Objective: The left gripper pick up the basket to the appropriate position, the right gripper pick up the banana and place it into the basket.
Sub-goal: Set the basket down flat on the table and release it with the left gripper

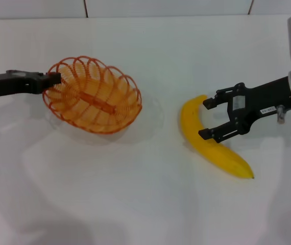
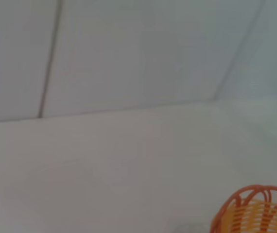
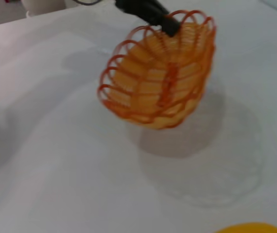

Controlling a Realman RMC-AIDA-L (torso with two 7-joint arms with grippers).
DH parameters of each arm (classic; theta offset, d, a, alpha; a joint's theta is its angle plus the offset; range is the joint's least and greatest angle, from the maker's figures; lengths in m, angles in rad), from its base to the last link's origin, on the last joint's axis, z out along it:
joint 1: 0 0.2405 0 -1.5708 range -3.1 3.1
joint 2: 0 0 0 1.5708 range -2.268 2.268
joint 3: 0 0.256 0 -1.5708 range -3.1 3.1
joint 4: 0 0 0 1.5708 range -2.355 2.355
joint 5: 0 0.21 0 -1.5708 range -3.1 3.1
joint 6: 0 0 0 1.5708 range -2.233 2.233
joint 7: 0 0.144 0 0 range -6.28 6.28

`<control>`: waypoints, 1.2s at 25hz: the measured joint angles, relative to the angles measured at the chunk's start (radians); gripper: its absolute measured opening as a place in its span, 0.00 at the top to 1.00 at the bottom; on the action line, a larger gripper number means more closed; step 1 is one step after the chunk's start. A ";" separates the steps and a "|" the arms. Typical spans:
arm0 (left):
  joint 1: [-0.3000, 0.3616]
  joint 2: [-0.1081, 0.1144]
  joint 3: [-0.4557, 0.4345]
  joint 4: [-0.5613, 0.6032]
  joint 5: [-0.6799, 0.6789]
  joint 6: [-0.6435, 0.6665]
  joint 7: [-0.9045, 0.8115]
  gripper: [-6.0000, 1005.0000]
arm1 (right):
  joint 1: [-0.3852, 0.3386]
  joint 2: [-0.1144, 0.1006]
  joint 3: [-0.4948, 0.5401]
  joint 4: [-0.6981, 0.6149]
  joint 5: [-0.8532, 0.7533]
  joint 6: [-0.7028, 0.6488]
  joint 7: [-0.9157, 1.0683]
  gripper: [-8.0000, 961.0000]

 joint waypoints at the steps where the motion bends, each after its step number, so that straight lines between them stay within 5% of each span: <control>1: 0.000 0.000 0.000 -0.017 -0.011 -0.013 0.007 0.92 | 0.000 0.001 -0.002 0.000 0.000 0.000 0.000 0.09; 20: -0.013 -0.008 0.006 -0.236 -0.113 -0.268 0.061 0.92 | -0.001 0.001 -0.006 0.000 -0.011 0.001 0.011 0.09; 30: -0.012 -0.010 0.008 -0.250 -0.138 -0.277 0.069 0.90 | 0.001 0.001 -0.006 0.000 -0.018 0.001 0.014 0.09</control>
